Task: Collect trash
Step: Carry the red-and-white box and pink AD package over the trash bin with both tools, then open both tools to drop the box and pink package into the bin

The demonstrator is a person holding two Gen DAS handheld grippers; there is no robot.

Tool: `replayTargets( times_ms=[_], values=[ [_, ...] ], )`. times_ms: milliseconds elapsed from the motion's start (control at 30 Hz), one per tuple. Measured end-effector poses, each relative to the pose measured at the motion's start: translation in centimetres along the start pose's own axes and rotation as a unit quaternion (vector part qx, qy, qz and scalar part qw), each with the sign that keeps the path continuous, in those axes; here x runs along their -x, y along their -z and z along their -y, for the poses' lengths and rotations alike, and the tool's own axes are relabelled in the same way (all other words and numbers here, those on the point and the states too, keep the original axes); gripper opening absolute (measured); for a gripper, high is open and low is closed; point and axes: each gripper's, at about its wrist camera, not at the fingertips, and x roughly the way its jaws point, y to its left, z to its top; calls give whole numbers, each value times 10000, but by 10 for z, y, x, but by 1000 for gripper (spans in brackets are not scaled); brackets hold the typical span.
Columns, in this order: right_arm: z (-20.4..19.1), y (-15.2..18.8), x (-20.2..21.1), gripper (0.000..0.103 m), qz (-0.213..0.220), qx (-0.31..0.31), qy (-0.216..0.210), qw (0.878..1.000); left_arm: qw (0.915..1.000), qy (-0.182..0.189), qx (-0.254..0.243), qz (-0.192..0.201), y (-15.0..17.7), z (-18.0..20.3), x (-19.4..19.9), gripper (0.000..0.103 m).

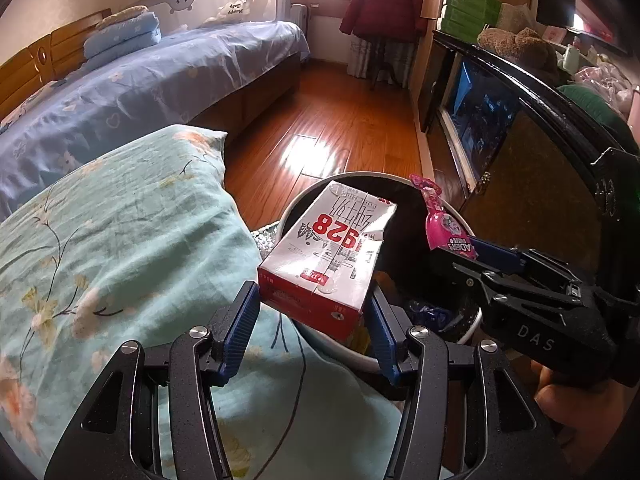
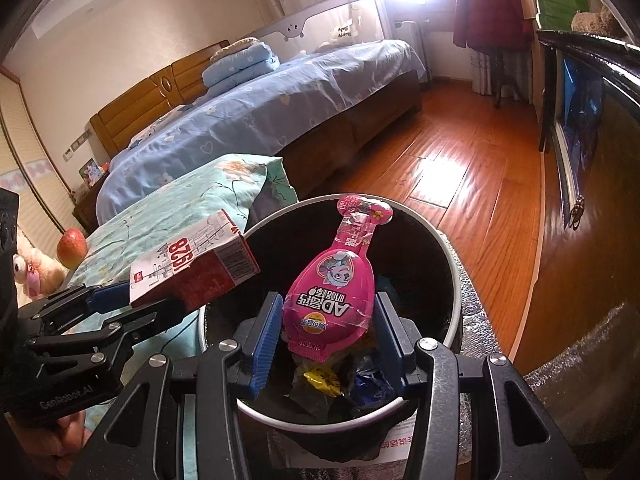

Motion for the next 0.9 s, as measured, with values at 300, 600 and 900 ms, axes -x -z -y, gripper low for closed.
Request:
replayTargets(
  times_ms=[300, 600, 900],
  values=[
    [6, -2, -5, 47, -29, -41, 23, 10000, 10000, -18, -37, -13, -4, 3, -5, 52],
    [9, -3, -6, 47, -39, -70, 9, 10000, 10000, -29, -51, -22, -5, 4, -7, 52],
    [12, -5, -6, 47, -64, -100, -20, 9999, 10000, -36, -48, -47, -9, 4, -12, 52]
  ],
)
